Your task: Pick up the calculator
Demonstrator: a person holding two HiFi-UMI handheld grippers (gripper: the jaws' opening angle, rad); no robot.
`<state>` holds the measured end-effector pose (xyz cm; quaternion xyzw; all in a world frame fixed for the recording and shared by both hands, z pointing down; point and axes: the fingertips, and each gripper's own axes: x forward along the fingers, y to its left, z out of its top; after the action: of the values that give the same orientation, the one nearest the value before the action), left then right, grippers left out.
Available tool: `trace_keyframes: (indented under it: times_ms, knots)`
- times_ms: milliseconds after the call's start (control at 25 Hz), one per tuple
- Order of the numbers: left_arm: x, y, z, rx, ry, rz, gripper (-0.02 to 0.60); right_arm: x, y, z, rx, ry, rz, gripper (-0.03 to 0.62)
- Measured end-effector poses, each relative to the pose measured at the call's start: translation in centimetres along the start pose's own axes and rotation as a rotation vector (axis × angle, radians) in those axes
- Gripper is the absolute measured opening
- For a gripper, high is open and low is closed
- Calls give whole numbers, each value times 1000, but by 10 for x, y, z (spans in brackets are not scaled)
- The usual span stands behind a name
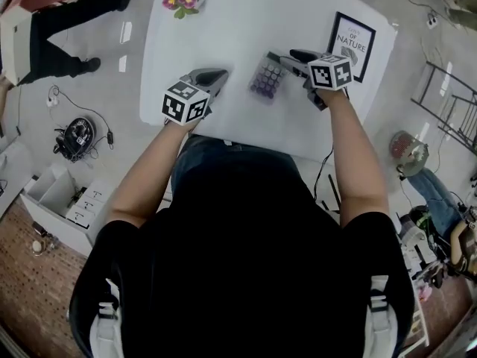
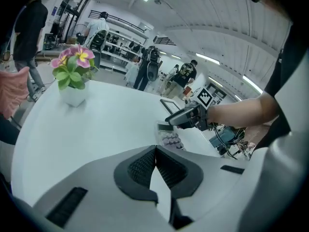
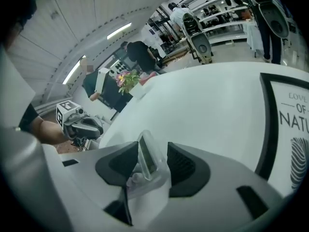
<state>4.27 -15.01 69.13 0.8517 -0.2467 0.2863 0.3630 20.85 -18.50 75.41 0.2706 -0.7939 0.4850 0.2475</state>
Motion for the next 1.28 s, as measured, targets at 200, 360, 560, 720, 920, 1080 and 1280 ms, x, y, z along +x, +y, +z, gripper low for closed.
trace_keyframes:
  times_ms: [200, 360, 560, 720, 920, 1080, 1280]
  knots:
    - [22, -11, -15, 8, 29, -44, 20, 9, -1, -4, -13, 36, 5, 202]
    - [35, -19, -32, 4, 61, -81, 21, 13, -2, -9, -22, 55, 4, 189]
    - [48, -29, -58, 7, 128, -107, 23, 10, -4, -8, -4, 50, 6, 173]
    - [63, -44, -77, 33, 205, -141, 23, 13, -2, -12, 14, 60, 38, 158]
    - [71, -46, -85, 30, 230, -138, 25, 13, -1, -11, 51, 63, 43, 155]
    - [72, -43, -88, 28, 247, -130, 25, 14, 3, -17, 133, 86, 100, 153]
    - [73, -41, -87, 27, 248, -126, 23, 18, 11, -24, 215, 94, 160, 146]
